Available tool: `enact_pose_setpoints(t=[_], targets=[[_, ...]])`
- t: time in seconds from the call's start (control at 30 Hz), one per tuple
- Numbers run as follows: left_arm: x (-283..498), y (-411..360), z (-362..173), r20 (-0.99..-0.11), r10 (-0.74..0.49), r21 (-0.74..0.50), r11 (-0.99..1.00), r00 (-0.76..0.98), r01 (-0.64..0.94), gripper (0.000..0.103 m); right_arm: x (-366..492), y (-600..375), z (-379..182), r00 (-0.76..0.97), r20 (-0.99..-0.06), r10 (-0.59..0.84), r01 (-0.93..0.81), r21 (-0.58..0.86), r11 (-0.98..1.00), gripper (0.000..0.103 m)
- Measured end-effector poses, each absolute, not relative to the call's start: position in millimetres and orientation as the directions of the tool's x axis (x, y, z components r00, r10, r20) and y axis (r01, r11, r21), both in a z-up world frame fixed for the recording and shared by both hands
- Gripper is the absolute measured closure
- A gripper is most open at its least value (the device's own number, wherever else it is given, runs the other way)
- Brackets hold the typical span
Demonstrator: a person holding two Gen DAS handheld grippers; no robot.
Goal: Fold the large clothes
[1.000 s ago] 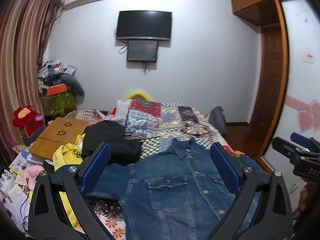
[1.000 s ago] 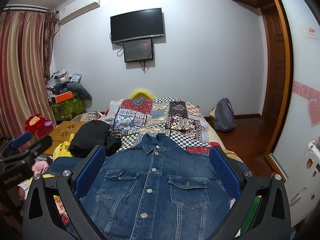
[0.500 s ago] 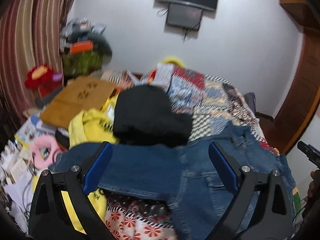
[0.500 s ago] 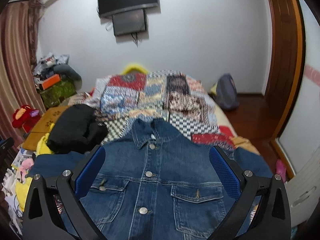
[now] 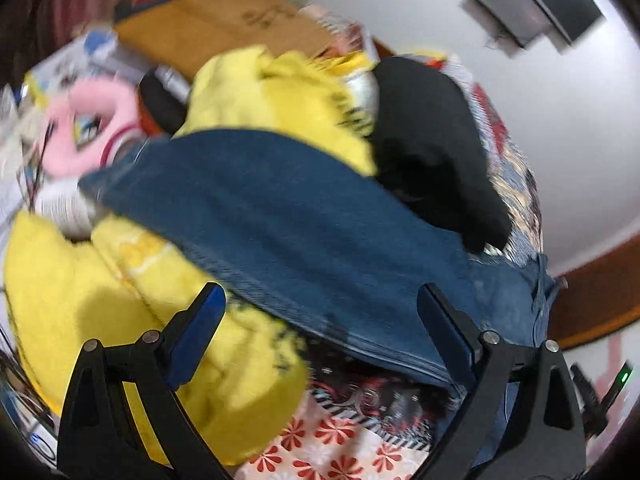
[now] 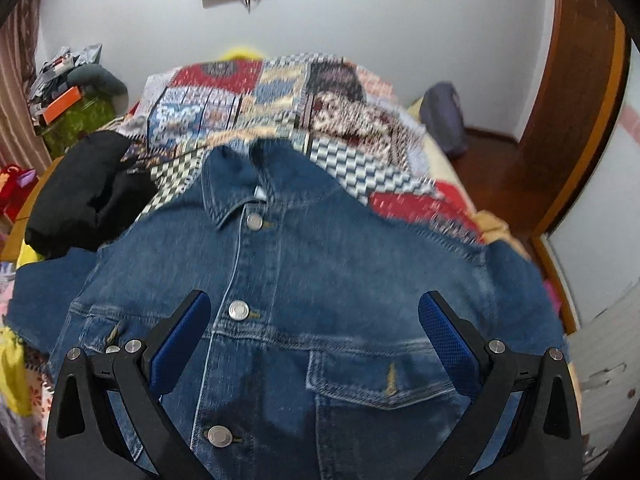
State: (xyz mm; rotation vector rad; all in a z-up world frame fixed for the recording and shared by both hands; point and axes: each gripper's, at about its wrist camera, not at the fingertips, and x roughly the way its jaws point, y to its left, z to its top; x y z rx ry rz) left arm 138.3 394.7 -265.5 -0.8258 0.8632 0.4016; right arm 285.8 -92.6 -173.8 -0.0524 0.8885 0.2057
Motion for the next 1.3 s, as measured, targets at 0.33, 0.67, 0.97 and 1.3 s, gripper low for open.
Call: enact_pose_setpoints(t=[0.33, 0.67, 0.97, 1.3], targets=[[142.1, 436.3, -310.6, -0.781, -0.036, -0.558, 0.49, 0.624, -0.67, 0.019, 304.2, -94.3, -192.1, 0.563, -0.81, 0.166, -0.165, 0.087, 0.982, 0.0], [158.7, 415.1, -276.2, -0.836, 0.263, -0.211, 0.656, 0.482, -0.725, 0.087, 299.6, -102.7, -183.3, 0.56, -0.806, 0.193, -0.142, 0.136, 0.981, 0.0], [181.8, 358.6, -175.8, -0.687, 0.366, -0.12, 0.795, 0.628, -0.595, 0.097, 291.5, -116.5, -162.8, 0.603, -0.765, 0.226, -0.118, 0.195, 0.974, 0.0], [238.8, 229.0, -77.1, -0.51, 0.164, -0.139, 0.953, 0.844, -0.269, 0.098, 286.3, -141.4, -134.6, 0.682, -0.705, 0.193, -0.121, 0.151, 0.981, 0.0]])
